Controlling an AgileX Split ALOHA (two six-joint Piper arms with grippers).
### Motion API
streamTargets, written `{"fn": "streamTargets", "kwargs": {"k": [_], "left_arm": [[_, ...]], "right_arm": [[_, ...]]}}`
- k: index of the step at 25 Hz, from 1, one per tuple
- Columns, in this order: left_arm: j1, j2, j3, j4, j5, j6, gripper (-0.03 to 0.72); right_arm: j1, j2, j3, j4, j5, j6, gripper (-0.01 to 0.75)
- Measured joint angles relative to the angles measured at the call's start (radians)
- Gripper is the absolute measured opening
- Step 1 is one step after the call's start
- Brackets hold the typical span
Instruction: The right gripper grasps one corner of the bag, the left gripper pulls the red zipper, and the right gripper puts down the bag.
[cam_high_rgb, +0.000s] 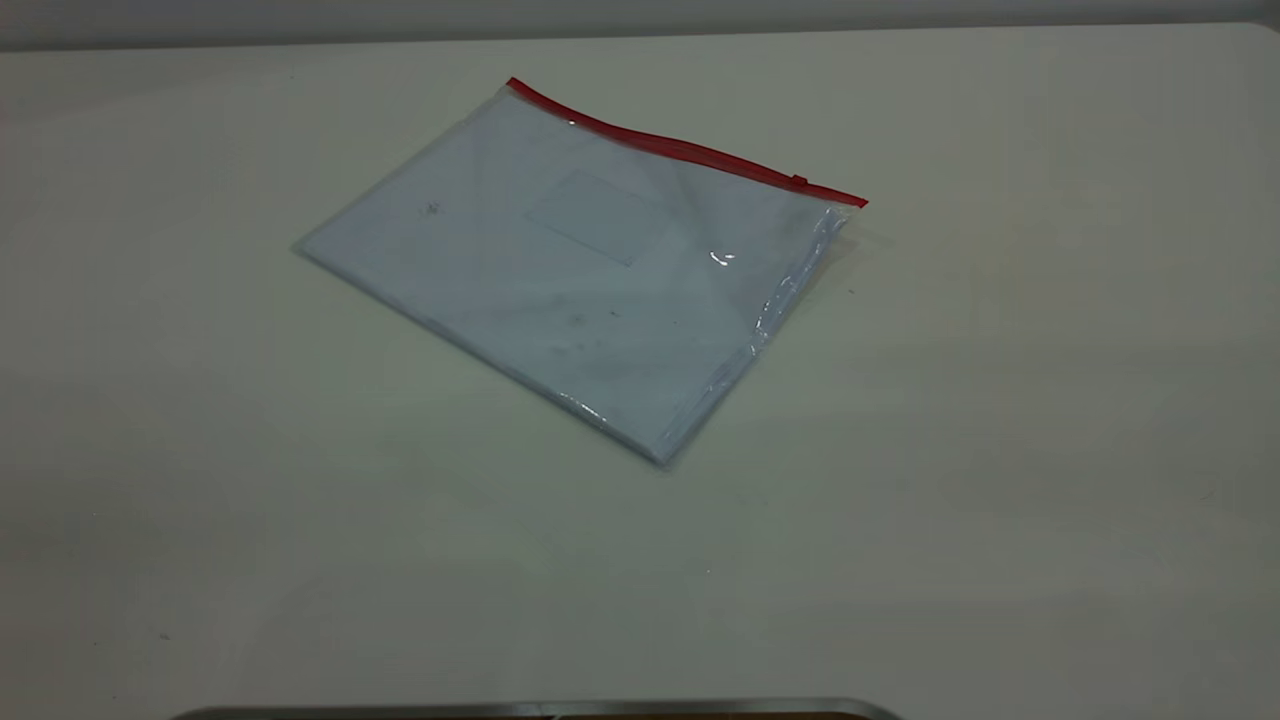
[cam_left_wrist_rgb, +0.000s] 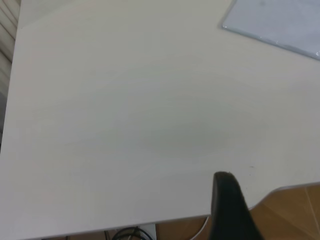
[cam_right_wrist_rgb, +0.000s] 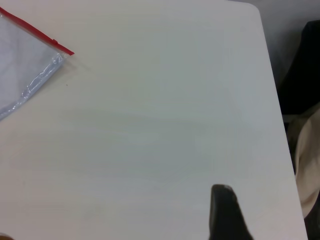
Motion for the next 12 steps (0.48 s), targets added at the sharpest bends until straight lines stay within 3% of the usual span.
{"fn": "streamTargets", "kwargs": {"k": [8,12], "left_arm": [[0.0,0.0,0.0,-0.001,-0.001,-0.001,0.497],[0.0,0.001,-0.003,0.014,-0.008,-0.004,0.497]], "right_arm": [[0.0,0.0,0.0,0.03,-0.001,0.001,0.466],[0.0,0.005,-0.005,0.285,-0.032,-0.013,0.466]]}}
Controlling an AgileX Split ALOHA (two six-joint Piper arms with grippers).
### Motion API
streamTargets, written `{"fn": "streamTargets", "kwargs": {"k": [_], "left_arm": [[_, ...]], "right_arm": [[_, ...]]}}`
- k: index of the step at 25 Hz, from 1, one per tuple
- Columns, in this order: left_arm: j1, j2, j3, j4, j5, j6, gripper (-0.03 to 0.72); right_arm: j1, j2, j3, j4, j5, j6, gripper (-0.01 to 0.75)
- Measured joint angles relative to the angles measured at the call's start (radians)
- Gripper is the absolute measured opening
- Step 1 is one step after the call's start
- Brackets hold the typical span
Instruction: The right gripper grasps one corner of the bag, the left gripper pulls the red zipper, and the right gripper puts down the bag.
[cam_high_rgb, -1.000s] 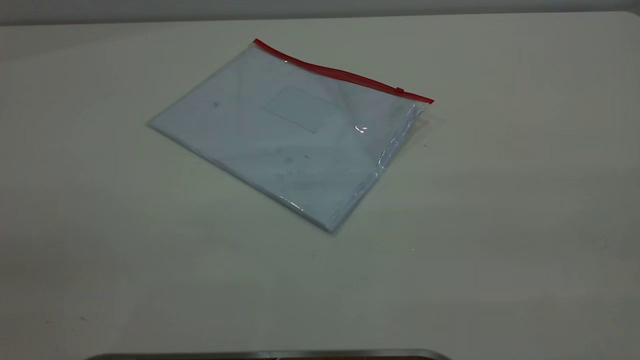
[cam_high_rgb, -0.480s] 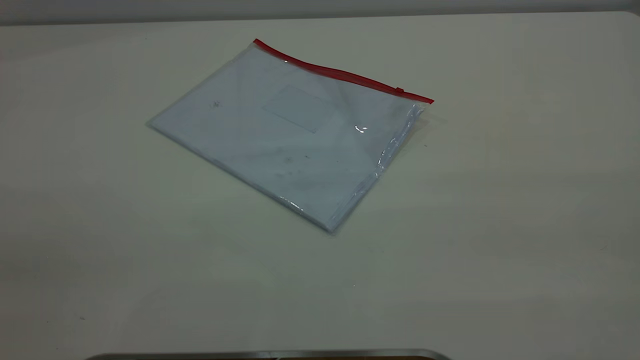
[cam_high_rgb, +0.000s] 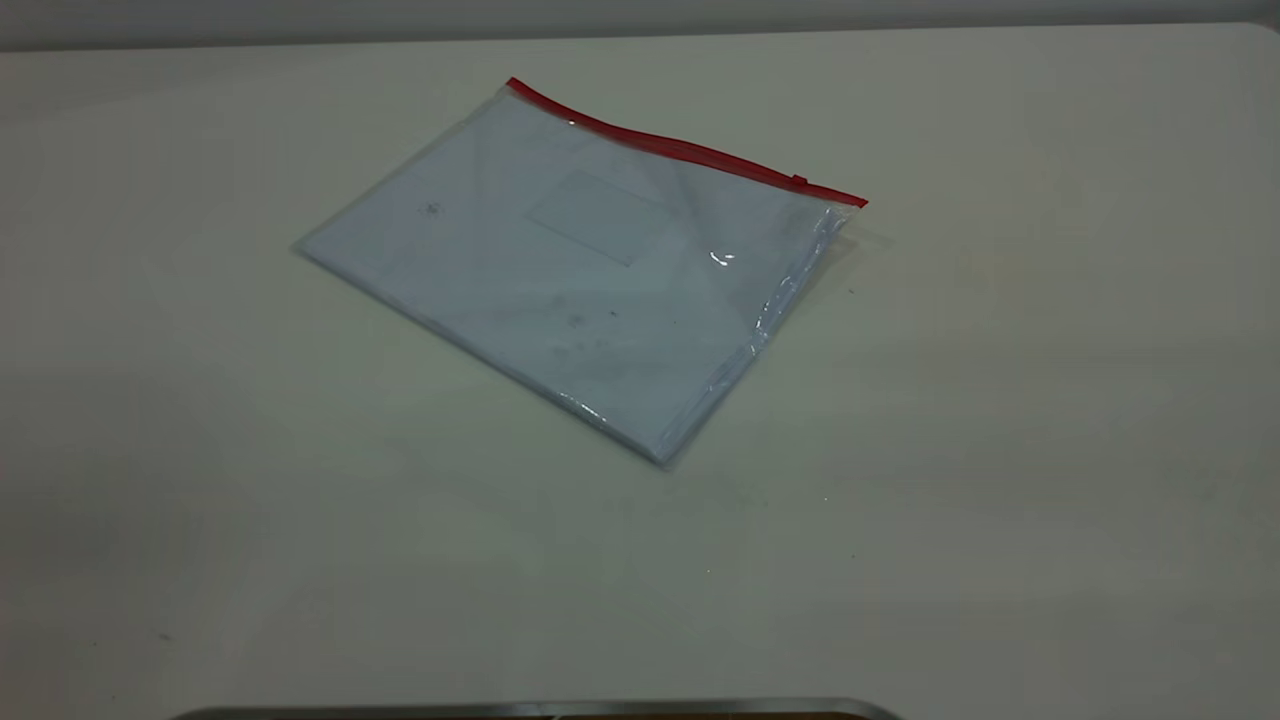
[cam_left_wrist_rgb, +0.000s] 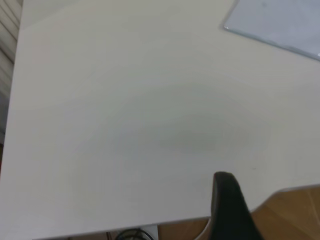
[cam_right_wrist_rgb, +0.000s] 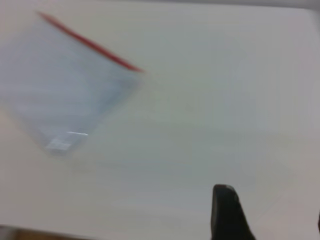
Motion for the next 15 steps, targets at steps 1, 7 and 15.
{"fn": "streamTargets", "kwargs": {"k": [1,7,15], "left_arm": [[0.0,0.005,-0.009,0.0,-0.003,-0.011,0.497],[0.0,0.253,-0.097,-0.013,-0.146,-0.082,0.497],[0.0,0.768,-0.191,-0.148,-0.42,0.021,0.497]], "right_arm": [[0.0,0.015,0.001,0.075,-0.02,-0.024,0.466],[0.0,0.276,0.009,0.198,-0.196,-0.233,0.47],[0.0,0.794,0.018,0.472,-0.567,-0.585,0.524]]}}
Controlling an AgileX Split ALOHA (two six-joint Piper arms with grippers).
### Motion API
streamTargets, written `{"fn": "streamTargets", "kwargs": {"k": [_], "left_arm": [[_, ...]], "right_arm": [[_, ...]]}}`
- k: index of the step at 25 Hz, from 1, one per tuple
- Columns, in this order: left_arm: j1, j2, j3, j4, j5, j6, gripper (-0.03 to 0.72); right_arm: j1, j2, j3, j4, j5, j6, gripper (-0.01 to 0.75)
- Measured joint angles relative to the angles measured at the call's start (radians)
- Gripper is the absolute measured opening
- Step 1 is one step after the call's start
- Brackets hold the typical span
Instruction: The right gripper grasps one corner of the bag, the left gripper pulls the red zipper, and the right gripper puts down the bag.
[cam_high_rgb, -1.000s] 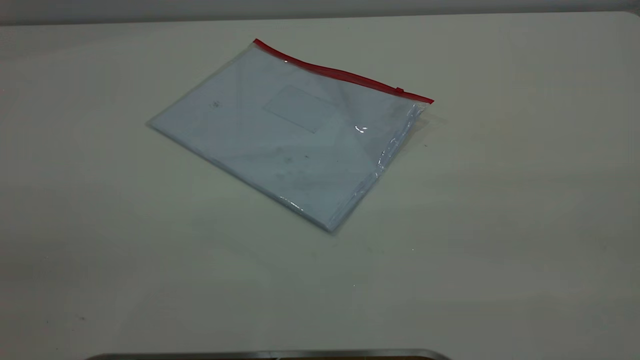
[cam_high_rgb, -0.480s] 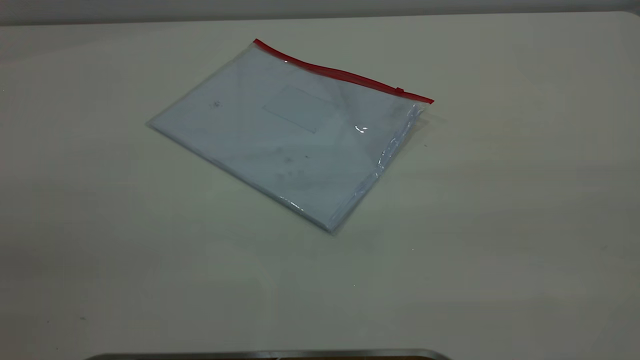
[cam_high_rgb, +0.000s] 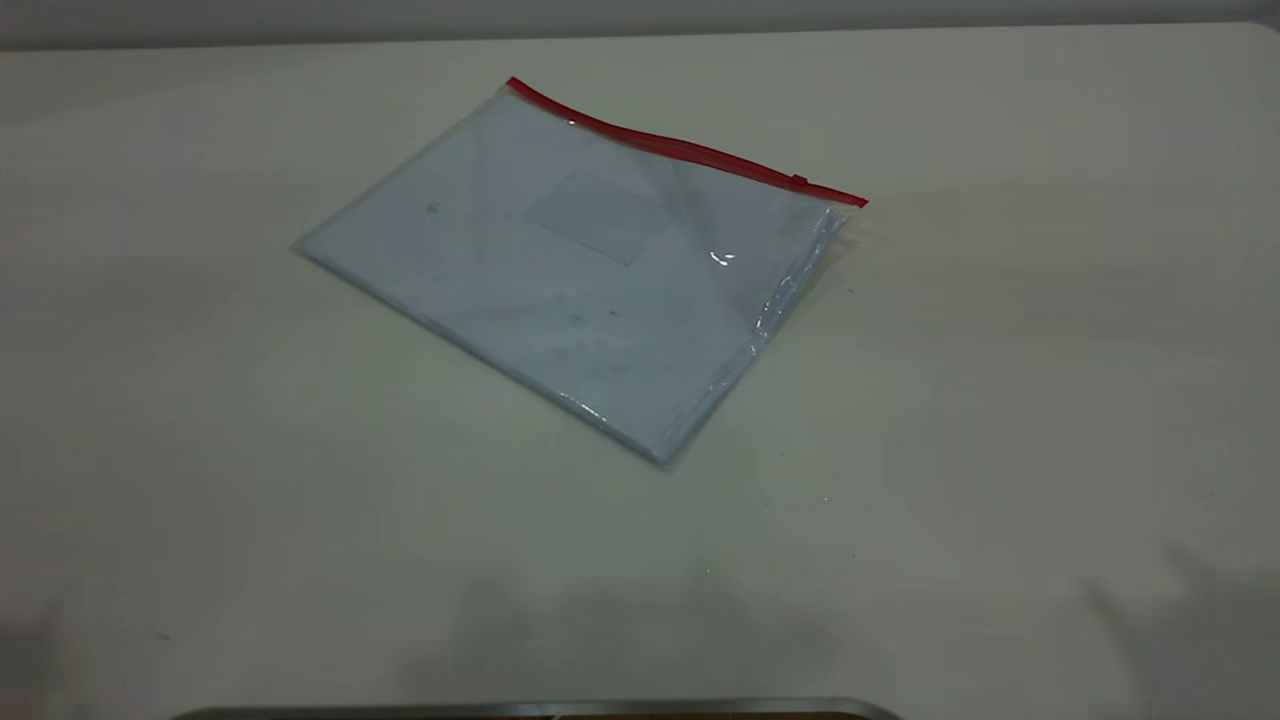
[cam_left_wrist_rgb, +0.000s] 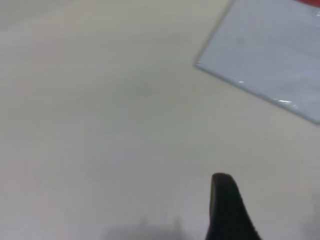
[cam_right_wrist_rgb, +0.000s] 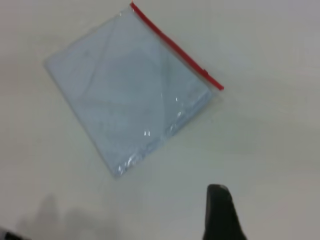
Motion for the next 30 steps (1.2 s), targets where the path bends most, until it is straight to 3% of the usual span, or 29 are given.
{"fn": "streamTargets", "kwargs": {"k": [4,10,12,21,26,30], "left_arm": [[0.0,0.214,-0.057,-0.113,-0.083,0.149,0.497],[0.0,0.463,-0.131,-0.299,-0.168,0.322,0.497],[0.0,0.528,-0.152,-0.366,-0.187,0.378,0.497],[0.0,0.752,-0.239,-0.572,-0.232,0.572,0.497],[0.0,0.803,-0.253,-0.589,-0.253,0.599,0.497],[0.0,0.819,-0.253,-0.59,-0.26,0.602,0.497]], "right_arm": [[0.0,0.253,0.0,0.342,-0.121,-0.353,0.543],[0.035,0.607,-0.023,0.947,-0.159,-0.953,0.547],[0.057,0.732,-0.063,1.024,-0.167,-1.063,0.547],[0.072,1.247,-0.384,1.061,-0.063,-1.095,0.547],[0.071,1.469,-0.559,1.066,0.051,-1.095,0.547],[0.071,1.595,-0.67,1.068,0.073,-1.094,0.547]]}}
